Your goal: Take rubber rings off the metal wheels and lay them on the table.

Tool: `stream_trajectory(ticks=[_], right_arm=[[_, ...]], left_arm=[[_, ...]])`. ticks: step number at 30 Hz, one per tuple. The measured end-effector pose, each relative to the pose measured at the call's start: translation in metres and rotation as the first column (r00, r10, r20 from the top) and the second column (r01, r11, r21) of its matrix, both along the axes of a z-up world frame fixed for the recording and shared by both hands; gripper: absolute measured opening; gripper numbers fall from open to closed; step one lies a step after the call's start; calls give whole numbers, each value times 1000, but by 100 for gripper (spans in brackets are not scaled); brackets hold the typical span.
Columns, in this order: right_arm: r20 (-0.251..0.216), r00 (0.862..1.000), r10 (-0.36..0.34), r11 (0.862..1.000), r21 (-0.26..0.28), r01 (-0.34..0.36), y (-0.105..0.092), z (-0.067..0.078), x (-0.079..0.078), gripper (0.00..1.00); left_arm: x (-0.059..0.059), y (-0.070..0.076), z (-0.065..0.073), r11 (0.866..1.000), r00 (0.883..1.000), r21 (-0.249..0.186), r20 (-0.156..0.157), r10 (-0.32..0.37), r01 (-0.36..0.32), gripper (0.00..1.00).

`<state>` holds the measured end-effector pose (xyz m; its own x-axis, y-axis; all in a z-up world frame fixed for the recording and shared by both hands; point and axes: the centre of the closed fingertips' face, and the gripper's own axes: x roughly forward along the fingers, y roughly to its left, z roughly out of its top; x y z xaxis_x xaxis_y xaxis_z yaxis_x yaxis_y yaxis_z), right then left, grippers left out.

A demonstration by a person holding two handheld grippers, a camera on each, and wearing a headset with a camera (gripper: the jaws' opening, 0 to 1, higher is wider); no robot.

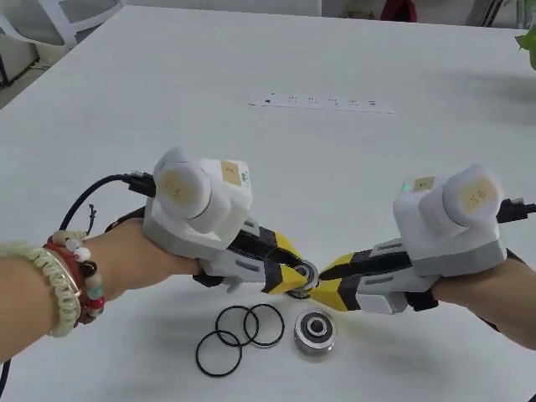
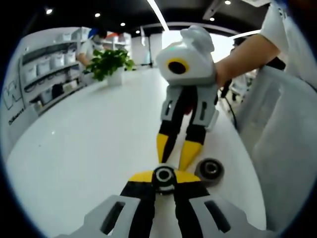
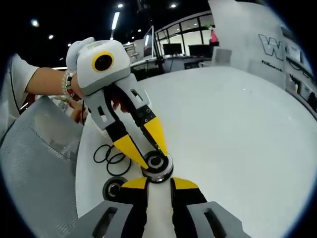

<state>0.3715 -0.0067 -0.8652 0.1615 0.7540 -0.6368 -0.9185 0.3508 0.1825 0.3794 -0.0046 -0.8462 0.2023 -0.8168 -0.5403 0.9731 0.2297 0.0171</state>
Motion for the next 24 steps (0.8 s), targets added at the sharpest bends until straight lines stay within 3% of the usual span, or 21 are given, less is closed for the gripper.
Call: stream_trajectory(ticks=[5,11,12,16,17,19,21,23,24], right_arm=[[9,1000,14,1000,-3,-13,1,-1,0,13],[50,998,25,999,-25,-23,-3,0,3,1],[38,999,19,999,-36,-17,-3,-1,2,1],[63,998,30,998,-58,-26,-2,-2,2,0],[51,999,12,998,-55,-9,-2,-2,4,0],[-53,995,-81,996,-27,80,-3,-3,4,0],[-176,969,-172,984,23,179,-4,-3,7,0],[-226,953,-202,974,60,220,-5,-3,8,0],[-272,935,-228,962,83,259,-7,-3,9,0]], left_arm=[[0,0,1,1000,1000,-21,-14,13,-14,14],[-1,2,1,999,1000,-32,-23,20,-21,14],[-1,2,1,999,999,-35,-26,24,-25,14],[-1,2,1,999,999,-39,-29,31,-32,14],[-1,2,1,999,999,-39,-30,30,-31,14],[-2,2,1,999,999,-39,-29,29,-30,14],[-2,3,0,999,999,-42,-26,32,-33,14],[-2,3,0,999,999,-42,-16,32,-32,14],[-3,3,0,999,999,-44,-13,32,-33,14]])
